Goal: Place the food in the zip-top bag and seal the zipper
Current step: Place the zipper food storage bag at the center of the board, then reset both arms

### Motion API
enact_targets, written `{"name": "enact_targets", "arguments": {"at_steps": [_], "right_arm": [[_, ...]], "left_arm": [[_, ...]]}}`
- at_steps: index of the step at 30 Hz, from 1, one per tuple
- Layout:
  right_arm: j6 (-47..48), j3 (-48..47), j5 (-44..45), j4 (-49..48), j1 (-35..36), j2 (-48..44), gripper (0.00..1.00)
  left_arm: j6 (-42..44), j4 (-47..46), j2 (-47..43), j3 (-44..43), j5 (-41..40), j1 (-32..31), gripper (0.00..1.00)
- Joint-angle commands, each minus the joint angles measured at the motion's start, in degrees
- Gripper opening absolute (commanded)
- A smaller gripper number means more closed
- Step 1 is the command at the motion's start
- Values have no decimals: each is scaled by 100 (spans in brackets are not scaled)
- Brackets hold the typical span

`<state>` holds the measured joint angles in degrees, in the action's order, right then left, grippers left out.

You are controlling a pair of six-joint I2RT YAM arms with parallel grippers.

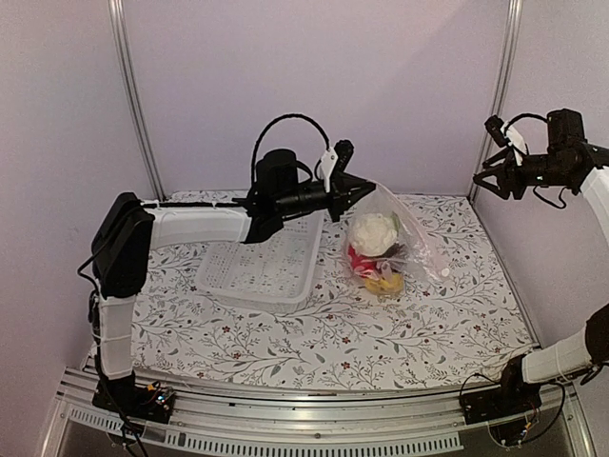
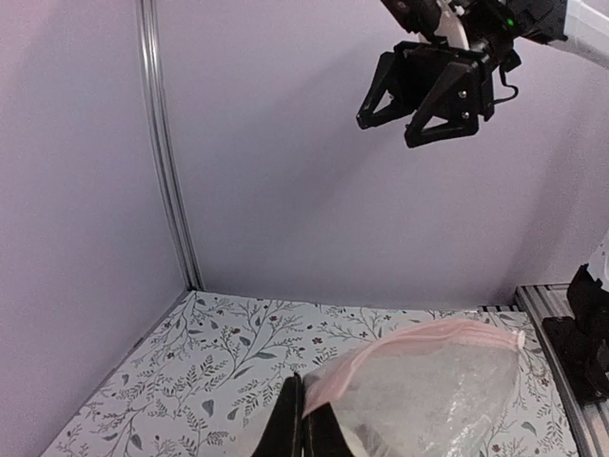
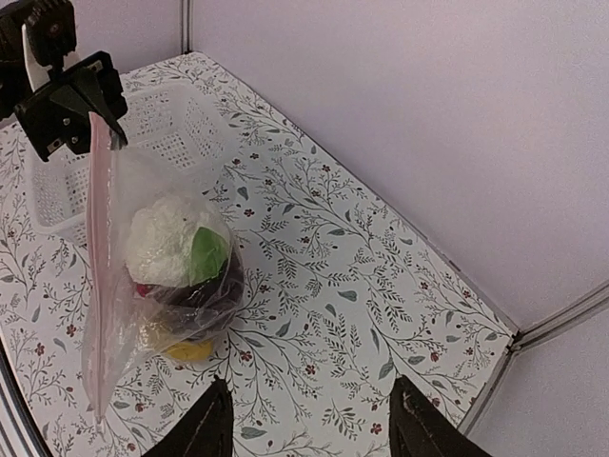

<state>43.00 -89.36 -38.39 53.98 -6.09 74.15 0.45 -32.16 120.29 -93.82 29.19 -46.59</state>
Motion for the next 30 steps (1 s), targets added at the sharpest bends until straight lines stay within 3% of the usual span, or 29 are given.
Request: {"name": "enact_targets", "arguments": {"at_steps": [1,4,13,19,24,27,30], "right_arm": [[-518,606,-440,-711,-15,-372,56],[-604,938,-860,-809,-15,-495,58],[-977,1536,-1642,-1355,-14,-628,66],[-1494,1686,-1427,-1694,-9,-474,68],[-2437,2057,-681,-2555,-14,-575,69],[-2812,2430,-420,-3218,-11,-778,68],[-3038,2545,-392,-3472,-15,-914,69]], "left_arm": [[-193,-172,-663,1201,477,-131,0],[-101,-163,-1344,2276,347,-228,2],[564,1125,-3343,3931,-887,-268,40],[1064,2257,-4569,4443,-2279,-231,56],[835,1913,-5350,4889,-3942,-159,79],[487,1773,-5364,4819,-4745,-77,82],[386,1829,-5219,4652,-4807,-39,83]]}}
